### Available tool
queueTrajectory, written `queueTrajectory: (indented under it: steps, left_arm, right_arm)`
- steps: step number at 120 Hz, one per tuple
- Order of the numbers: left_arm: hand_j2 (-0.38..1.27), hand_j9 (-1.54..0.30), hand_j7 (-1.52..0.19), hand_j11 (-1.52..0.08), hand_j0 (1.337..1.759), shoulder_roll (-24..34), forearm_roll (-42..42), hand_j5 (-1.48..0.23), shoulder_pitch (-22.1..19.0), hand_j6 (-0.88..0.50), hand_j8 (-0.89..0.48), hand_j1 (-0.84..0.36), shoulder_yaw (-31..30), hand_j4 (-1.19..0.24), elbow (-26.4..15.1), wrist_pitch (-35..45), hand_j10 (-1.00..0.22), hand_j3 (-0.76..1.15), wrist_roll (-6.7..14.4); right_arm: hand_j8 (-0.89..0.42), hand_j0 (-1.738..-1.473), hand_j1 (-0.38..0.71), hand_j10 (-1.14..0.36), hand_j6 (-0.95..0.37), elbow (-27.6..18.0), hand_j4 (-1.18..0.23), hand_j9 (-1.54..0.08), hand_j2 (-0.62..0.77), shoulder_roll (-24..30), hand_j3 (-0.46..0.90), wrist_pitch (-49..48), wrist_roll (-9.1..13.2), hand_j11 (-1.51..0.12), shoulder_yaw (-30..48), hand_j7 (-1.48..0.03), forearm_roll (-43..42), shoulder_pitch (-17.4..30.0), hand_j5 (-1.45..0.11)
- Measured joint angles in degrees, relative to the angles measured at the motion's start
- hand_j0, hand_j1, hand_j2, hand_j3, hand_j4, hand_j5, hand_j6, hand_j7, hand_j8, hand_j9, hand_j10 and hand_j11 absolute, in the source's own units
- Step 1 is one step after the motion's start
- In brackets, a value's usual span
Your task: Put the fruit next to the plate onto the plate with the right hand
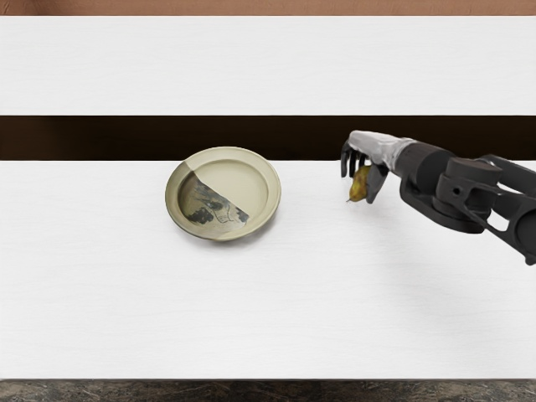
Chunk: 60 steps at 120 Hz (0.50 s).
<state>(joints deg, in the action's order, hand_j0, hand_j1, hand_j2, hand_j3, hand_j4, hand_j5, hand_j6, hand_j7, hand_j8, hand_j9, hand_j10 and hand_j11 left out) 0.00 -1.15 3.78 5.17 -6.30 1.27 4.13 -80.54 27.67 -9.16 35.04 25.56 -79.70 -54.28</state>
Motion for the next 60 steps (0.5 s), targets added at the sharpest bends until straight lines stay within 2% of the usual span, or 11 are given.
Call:
queueTrajectory:
  steps: [19,43,60]
  left_arm:
    - [0.0,-0.03,-0.03,-0.03,1.658,0.0,0.0,-0.03,0.0,-0.02,-0.02,0.32,0.0,-0.02,0.0,0.0,-0.02,0.0,0.0]
    - [0.0,-0.03,-0.03,-0.03,1.658,0.0,0.0,-0.03,0.0,-0.02,-0.02,0.32,0.0,-0.02,0.0,0.0,-0.02,0.0,0.0]
    - [0.0,-0.03,-0.03,-0.03,1.658,0.0,0.0,-0.03,0.0,-0.02,-0.02,0.32,0.0,-0.02,0.0,0.0,-0.02,0.0,0.0]
  right_arm:
    - [-0.52,-1.654,0.13,-0.61,-0.66,0.0,-0.8,-1.05,0.29,-1.6,0.0,0.0,0.0,-1.07,0.5,-1.05,1.4,-1.9,-1.06]
    - [-0.44,-1.654,0.26,-0.54,-0.61,0.4,-0.79,-1.06,0.49,-5.8,0.0,0.0,0.0,-1.07,1.6,-1.05,2.9,-4.1,-1.09]
    - [-0.42,-1.654,0.3,-0.52,-0.59,2.9,-0.79,-1.07,0.54,-9.2,0.0,-0.1,0.0,-1.07,1.8,-1.05,3.4,-5.4,-1.1]
